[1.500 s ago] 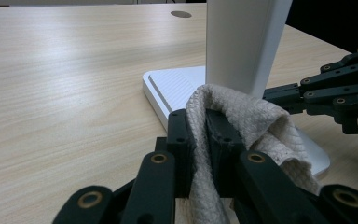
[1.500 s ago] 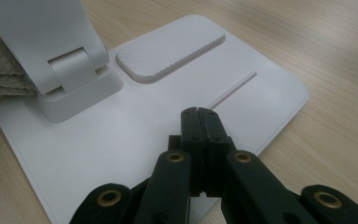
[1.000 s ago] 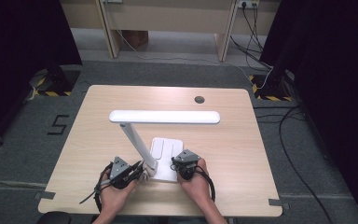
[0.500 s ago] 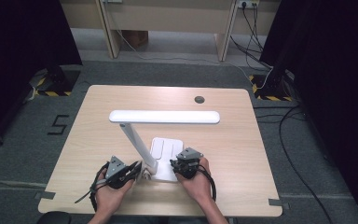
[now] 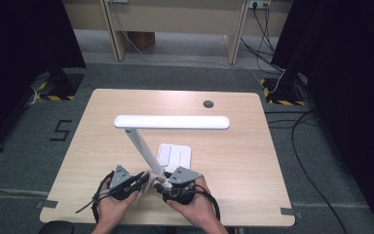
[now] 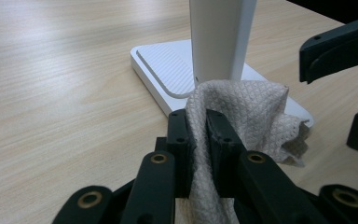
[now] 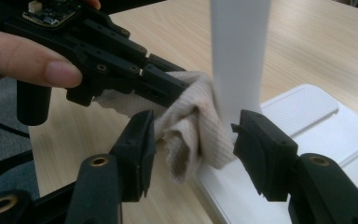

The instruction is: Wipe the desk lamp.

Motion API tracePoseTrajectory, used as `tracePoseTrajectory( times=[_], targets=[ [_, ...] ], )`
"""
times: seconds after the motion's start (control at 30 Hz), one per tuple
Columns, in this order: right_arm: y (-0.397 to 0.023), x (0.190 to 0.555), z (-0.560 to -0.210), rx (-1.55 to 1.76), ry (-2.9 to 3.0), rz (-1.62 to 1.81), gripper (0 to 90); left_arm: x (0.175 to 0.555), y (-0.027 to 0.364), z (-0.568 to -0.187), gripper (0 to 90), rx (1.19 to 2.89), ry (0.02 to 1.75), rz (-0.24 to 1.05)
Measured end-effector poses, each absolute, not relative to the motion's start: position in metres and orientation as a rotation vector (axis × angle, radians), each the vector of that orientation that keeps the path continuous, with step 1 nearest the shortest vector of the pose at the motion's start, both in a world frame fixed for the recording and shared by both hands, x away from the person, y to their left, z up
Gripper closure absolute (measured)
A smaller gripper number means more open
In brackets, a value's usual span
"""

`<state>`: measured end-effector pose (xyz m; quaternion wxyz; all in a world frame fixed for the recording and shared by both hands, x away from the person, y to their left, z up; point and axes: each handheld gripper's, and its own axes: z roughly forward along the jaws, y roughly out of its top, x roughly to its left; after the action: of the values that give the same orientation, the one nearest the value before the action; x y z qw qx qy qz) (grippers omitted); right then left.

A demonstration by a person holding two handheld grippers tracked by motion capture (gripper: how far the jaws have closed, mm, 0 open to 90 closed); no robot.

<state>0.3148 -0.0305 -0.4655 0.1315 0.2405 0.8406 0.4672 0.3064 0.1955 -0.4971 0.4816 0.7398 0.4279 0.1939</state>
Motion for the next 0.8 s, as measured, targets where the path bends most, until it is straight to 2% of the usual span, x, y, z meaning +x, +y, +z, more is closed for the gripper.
tracePoseTrajectory(
  times=[0.43,0.8],
  targets=[
    [-0.013,0.318,-0.479,0.613,2.471,1.218,44.9,0.303,0.192,-0.495,80.6,1.808,1.025,0.43],
    [-0.012,0.316,-0.487,0.576,2.461,1.192,56.0,0.302,0.189,-0.494,80.5,1.823,1.005,0.404]
  ],
)
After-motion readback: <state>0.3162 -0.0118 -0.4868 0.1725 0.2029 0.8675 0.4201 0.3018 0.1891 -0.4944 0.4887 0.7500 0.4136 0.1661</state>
